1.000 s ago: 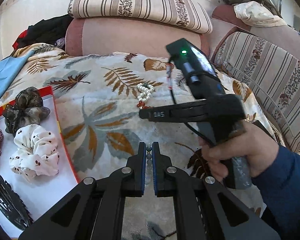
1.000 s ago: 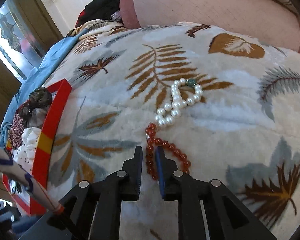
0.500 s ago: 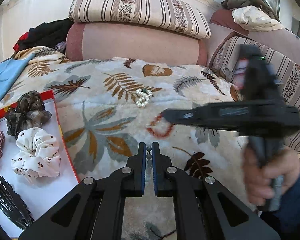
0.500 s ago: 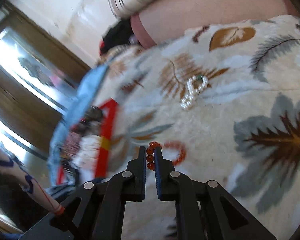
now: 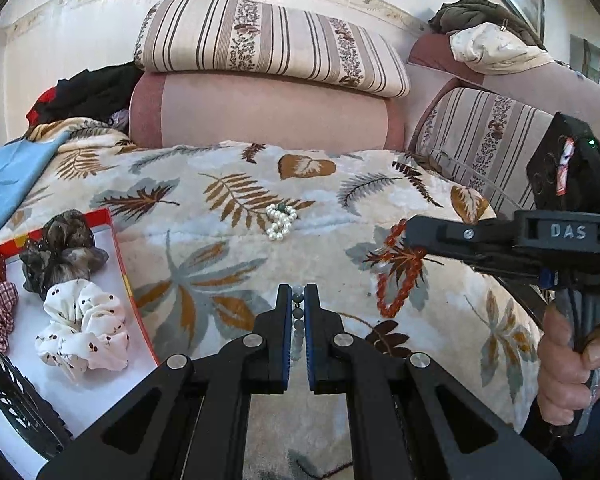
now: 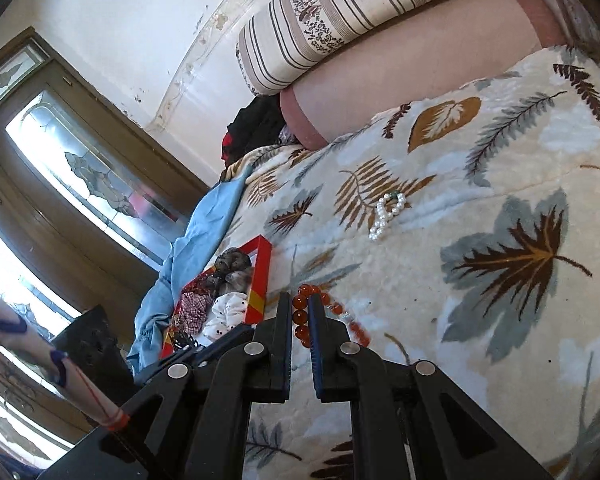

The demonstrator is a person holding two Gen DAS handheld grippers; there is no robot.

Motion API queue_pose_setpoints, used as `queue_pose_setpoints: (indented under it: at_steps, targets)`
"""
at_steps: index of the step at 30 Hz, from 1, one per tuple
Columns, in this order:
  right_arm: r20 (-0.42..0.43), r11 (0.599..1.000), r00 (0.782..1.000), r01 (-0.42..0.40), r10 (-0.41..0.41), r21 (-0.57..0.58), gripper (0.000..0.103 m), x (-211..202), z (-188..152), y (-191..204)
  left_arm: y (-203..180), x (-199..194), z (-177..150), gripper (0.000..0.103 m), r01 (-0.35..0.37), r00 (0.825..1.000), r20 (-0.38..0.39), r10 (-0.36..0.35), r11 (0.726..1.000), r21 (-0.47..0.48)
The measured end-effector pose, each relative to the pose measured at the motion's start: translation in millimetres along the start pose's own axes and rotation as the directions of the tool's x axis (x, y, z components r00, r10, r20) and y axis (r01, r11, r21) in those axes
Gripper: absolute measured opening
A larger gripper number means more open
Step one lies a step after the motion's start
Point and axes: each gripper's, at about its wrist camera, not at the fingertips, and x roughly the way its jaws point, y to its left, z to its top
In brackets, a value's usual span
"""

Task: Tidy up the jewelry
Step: 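Lift the red-bead strand with the right tool and carry it toward the tray, then lower the held red-bead strand into the tray beside the white scrunchie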

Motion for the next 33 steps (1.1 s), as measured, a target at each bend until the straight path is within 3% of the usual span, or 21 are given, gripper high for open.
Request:
queue_pose_setpoints:
  at_steps: [18, 26, 33]
  targets:
    - [-0.018, 0.998, 0.999, -0.029, 0.028, -0.056, 0.008, 8, -8, 21, 20, -32, 6, 0.005, -0.035, 0.997, 0.063, 0.036, 0.999, -0.028]
    - [-0.046, 0.992, 0.996, -0.083, 0.079, -0.099, 0.008, 31, -19, 70, 53, -71, 6, 0.005, -0.078, 0.99, 0.114, 0.087, 0.994, -0.082]
    - [-0.097, 0.98, 0.987, -0.14, 0.127, -0.143, 0.008, 62, -29, 120, 109, -125, 3, 0.005, -0.162, 0.968, 0.157, 0.194, 0.967, -0.195]
